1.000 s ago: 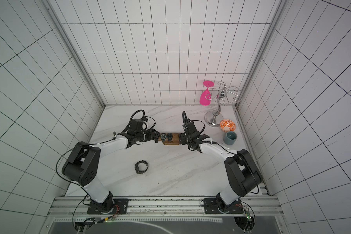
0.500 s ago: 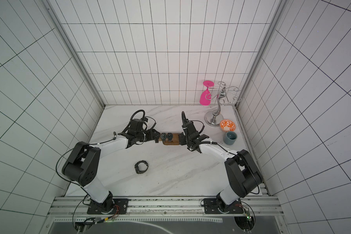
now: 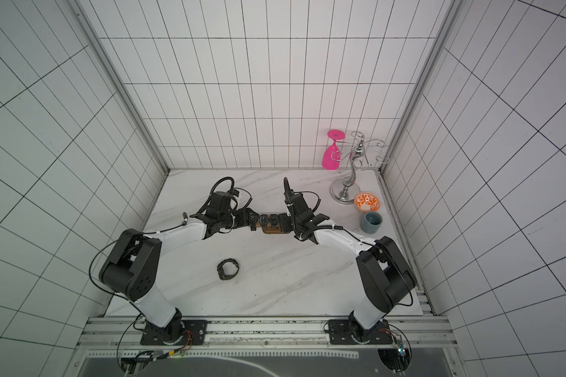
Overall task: Place watch on stand
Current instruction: Adjust the watch on the stand.
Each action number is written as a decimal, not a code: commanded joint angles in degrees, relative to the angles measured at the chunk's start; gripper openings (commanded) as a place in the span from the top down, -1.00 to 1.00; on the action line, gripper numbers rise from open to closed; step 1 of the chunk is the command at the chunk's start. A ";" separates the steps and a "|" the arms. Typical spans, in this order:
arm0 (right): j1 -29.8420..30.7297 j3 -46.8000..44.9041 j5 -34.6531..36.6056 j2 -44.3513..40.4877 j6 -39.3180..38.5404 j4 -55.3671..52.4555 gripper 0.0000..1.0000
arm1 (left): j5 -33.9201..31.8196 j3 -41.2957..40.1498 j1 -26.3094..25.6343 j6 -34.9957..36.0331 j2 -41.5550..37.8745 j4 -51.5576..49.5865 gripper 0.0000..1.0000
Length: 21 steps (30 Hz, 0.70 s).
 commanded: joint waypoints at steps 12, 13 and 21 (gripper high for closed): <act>0.80 4.87 4.38 -5.85 -0.68 -3.93 -0.40 | -8.32 1.29 -0.07 1.67 -6.36 -6.58 -0.69; 0.74 4.47 4.57 -6.76 -0.75 -4.24 -0.41 | -9.01 1.00 -0.07 1.67 -7.14 -7.01 -0.71; 3.70 -0.35 2.62 -14.78 -0.70 -5.92 -0.42 | -17.21 -5.67 1.17 1.96 -19.28 -12.69 -0.79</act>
